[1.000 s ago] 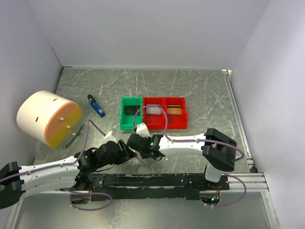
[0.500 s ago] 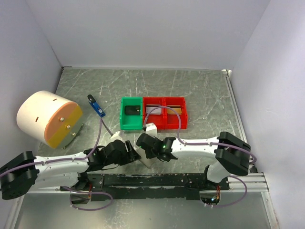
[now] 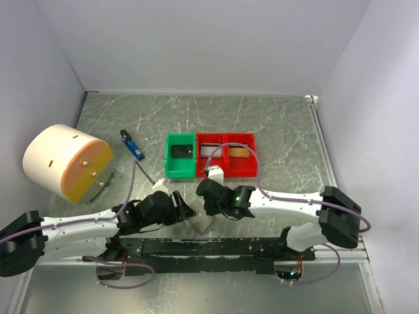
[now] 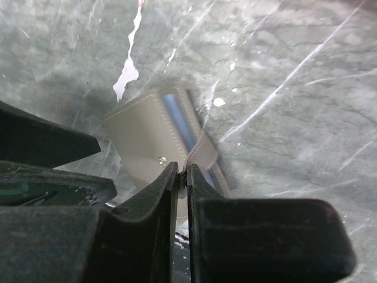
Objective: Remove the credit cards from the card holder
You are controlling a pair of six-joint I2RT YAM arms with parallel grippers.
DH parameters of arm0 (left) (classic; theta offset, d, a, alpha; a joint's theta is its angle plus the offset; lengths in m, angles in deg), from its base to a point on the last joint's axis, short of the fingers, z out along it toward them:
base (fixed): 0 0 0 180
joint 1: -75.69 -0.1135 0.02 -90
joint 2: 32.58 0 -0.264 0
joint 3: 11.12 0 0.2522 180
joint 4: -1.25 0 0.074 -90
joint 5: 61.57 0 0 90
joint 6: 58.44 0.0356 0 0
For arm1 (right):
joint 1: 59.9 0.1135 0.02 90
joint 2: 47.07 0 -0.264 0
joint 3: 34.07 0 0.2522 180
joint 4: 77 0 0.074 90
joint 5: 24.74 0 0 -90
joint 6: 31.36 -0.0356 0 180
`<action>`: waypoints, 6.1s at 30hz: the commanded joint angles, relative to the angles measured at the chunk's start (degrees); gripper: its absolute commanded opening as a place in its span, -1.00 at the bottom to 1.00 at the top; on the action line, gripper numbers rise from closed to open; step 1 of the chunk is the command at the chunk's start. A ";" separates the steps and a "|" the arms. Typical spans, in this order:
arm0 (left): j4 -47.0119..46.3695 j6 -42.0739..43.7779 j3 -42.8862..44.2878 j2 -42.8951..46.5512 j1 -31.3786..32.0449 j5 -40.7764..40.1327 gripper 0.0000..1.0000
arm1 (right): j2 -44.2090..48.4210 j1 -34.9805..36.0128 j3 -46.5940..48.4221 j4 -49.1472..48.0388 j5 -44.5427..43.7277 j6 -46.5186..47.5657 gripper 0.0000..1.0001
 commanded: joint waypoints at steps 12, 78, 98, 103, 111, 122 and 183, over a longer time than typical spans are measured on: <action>1.38 0.39 -0.25 3.84 0.52 0.16 0.43 | 17.26 -17.96 -17.53 -10.28 20.17 0.78 -0.74; 6.24 3.29 4.20 4.02 1.38 -0.60 0.76 | 17.60 -11.38 -9.52 -1.81 15.16 5.36 -1.00; 8.37 1.93 0.22 17.89 1.38 -3.48 0.98 | 12.83 -10.95 -10.47 -23.86 29.43 -1.47 -1.00; 16.68 2.62 4.68 17.95 1.42 -5.70 0.98 | 11.35 -11.02 -8.64 -25.11 28.41 -1.19 -1.00; 28.32 1.00 9.74 17.80 1.38 -9.28 0.98 | 12.18 -10.93 -12.03 -20.98 25.03 -1.14 -0.98; 21.56 4.73 9.36 15.23 1.38 -6.17 0.90 | 26.61 -12.31 -27.92 -10.03 13.36 -11.23 -0.93; 9.33 3.24 9.21 0.01 1.85 -1.24 0.64 | 20.60 -12.46 -25.13 -18.08 20.21 -5.66 -0.94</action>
